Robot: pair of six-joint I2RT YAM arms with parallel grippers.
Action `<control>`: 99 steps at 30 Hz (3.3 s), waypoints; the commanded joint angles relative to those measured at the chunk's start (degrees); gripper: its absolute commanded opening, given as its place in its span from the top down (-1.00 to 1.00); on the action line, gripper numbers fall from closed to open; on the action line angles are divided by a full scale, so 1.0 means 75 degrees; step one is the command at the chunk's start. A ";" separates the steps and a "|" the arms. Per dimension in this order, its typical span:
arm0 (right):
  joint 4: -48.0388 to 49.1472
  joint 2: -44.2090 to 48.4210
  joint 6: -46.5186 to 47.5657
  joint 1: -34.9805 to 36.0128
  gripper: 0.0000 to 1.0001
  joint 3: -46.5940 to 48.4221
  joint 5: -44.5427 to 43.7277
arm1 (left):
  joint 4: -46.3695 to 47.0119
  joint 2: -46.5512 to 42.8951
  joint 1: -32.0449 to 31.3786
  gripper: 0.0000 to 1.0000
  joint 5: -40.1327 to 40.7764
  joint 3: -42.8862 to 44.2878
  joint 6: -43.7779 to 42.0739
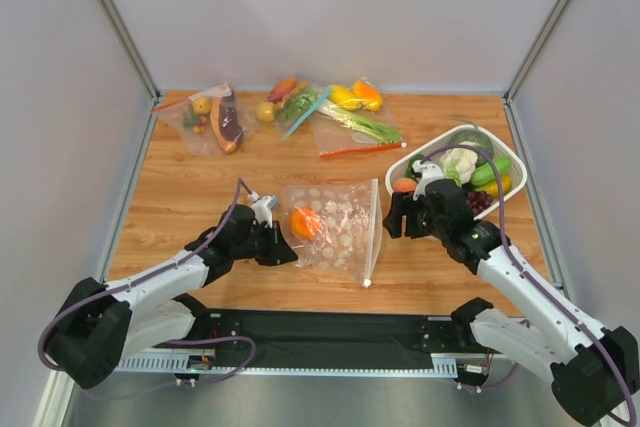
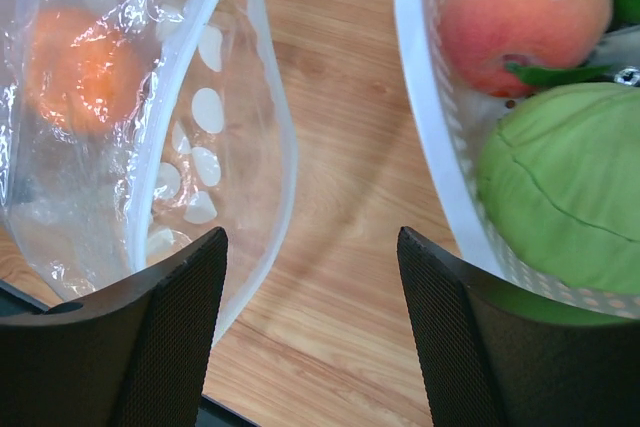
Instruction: Open the zip-top bag and remove the fake food
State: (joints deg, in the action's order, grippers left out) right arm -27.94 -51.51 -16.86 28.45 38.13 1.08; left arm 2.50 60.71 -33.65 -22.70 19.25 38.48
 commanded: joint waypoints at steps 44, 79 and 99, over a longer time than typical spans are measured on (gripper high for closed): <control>0.2551 -0.0878 -0.1091 0.1621 -0.19 -0.0314 0.1859 | 0.0345 0.0413 0.0022 1.00 -0.1297 0.0539 -0.0982; 0.3878 -0.1816 -0.1174 0.1891 -0.18 -0.1240 0.1320 | -0.0616 -0.1181 0.0162 -0.52 0.1386 0.0574 -0.0291; 0.3878 -0.1828 -0.1255 0.1926 -0.17 -0.1240 0.1508 | 0.1189 0.0213 0.0526 -0.37 0.1105 0.0844 -0.0830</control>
State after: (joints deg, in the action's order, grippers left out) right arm -1.41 -66.17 -25.74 42.41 29.12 12.14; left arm 5.98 60.99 -30.15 -13.43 23.22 34.15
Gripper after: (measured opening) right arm 0.589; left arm 0.718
